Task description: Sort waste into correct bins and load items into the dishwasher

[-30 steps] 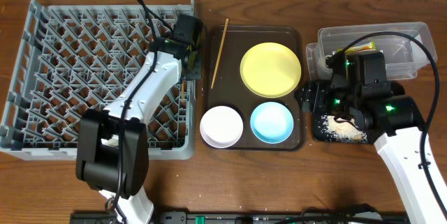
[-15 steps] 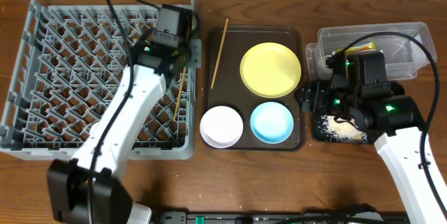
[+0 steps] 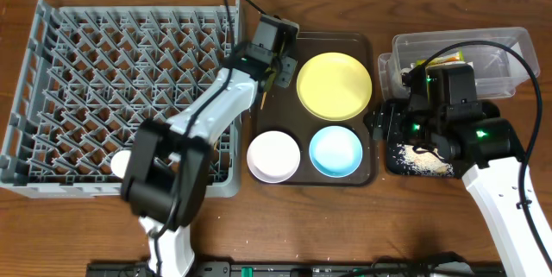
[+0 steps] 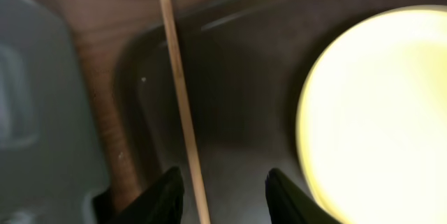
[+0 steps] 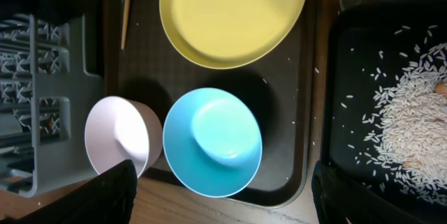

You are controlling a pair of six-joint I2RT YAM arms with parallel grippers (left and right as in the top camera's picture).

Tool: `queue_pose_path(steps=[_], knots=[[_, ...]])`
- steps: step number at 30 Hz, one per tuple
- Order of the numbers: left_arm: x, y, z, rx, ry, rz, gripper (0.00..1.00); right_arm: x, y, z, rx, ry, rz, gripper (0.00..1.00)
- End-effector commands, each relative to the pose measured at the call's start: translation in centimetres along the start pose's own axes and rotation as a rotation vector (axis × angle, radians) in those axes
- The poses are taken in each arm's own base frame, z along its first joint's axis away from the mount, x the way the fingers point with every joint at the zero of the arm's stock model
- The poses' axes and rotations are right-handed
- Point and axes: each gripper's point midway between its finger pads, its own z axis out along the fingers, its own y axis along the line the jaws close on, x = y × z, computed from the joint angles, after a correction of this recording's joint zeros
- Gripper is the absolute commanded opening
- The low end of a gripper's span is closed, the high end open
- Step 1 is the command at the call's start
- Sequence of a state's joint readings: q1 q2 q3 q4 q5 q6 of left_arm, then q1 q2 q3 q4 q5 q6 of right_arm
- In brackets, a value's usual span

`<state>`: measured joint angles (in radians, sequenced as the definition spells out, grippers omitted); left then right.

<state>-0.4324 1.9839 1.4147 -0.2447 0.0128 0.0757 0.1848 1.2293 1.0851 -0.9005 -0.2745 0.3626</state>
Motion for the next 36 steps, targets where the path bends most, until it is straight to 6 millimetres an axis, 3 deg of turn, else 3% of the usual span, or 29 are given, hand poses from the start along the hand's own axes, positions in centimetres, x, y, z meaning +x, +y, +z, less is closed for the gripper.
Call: queue_pose_path(steps=[1,9,12,18,25,28,31,33,36], knots=[[1.5,0.5,3.0,-0.027,0.032,0.086,0.41,0.1,-0.2,0.1,-0.002,0.004,0.003,0.78],[5.2,0.7,7.0,-0.048,0.117,0.093,0.41,0.4,-0.4,0.6,0.001,0.009,0.005,0.79],[5.7,0.7,7.3,-0.046,0.133,0.081,0.36,0.8,-0.7,1.1,0.002,0.017,0.007,0.79],[3.6,-0.3,5.3,-0.037,0.083,0.083,0.41,1.0,-0.9,1.3,0.005,0.023,0.009,0.79],[-1.2,-0.1,0.0,-0.042,-0.042,0.07,0.48,0.9,-0.8,1.3,0.004,0.019,0.007,0.79],[-1.4,1.2,-1.3,-0.066,-0.038,0.055,0.5,0.8,-0.8,1.3,0.003,0.016,0.007,0.79],[-0.3,3.4,-1.3,-0.118,0.009,0.033,0.5,0.8,-0.8,1.3,0.002,0.016,0.007,0.79],[0.8,4.8,-1.2,-0.135,0.047,0.007,0.42,0.8,-0.8,1.3,0.002,0.016,0.007,0.79],[1.8,6.8,-1.0,-0.158,0.077,-0.04,0.19,0.8,-0.8,1.3,0.002,0.014,0.006,0.79]])
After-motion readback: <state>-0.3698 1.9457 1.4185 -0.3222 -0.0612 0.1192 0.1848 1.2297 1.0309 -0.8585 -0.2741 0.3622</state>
